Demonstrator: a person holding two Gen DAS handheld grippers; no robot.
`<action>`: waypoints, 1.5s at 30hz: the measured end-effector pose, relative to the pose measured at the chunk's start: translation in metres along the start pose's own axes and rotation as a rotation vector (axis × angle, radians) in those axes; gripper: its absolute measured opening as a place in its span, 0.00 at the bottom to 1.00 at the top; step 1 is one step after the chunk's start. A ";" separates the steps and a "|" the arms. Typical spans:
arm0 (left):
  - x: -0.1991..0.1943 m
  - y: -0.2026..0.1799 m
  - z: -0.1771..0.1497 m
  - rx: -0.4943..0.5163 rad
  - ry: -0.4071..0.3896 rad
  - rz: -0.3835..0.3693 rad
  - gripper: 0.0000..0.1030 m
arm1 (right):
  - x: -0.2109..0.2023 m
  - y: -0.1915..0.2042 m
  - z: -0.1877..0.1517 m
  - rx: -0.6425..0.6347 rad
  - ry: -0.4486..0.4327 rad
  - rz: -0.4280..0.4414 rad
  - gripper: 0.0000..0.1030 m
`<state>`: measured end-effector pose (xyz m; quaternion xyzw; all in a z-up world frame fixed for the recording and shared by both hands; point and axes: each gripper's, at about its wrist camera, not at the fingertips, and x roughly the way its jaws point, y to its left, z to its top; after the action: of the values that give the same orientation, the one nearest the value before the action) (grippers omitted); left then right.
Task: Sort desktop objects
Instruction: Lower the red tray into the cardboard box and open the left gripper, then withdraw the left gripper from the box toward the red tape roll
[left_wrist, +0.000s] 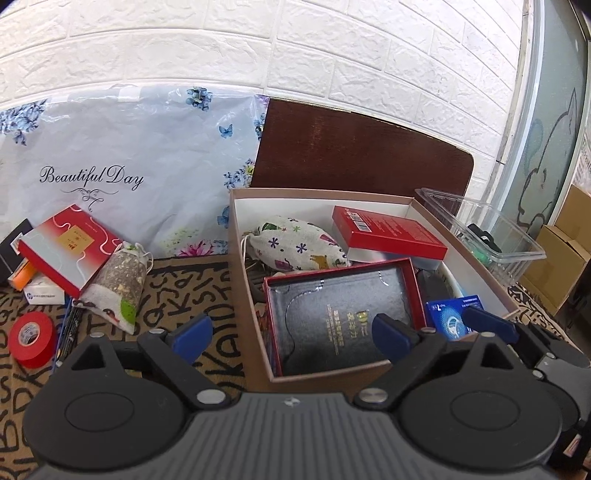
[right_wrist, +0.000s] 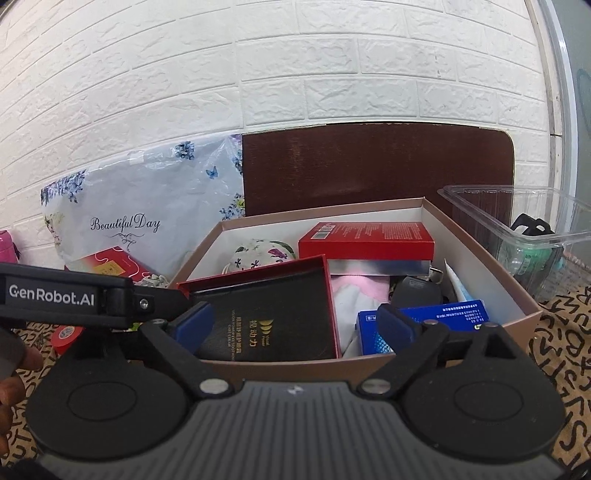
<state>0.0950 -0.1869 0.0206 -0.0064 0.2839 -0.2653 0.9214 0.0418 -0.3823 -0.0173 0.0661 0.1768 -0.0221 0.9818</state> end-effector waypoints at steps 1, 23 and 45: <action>-0.002 -0.001 -0.002 -0.001 0.001 0.004 0.94 | -0.002 0.002 -0.001 -0.004 0.000 -0.001 0.90; -0.069 0.041 -0.052 -0.138 0.000 0.057 0.94 | -0.050 0.063 -0.020 -0.109 0.011 0.073 0.95; -0.090 0.202 -0.085 -0.362 0.017 0.194 0.93 | -0.014 0.206 -0.056 -0.262 0.146 0.336 0.94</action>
<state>0.0854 0.0425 -0.0372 -0.1424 0.3341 -0.1201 0.9239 0.0233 -0.1702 -0.0393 -0.0321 0.2353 0.1698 0.9564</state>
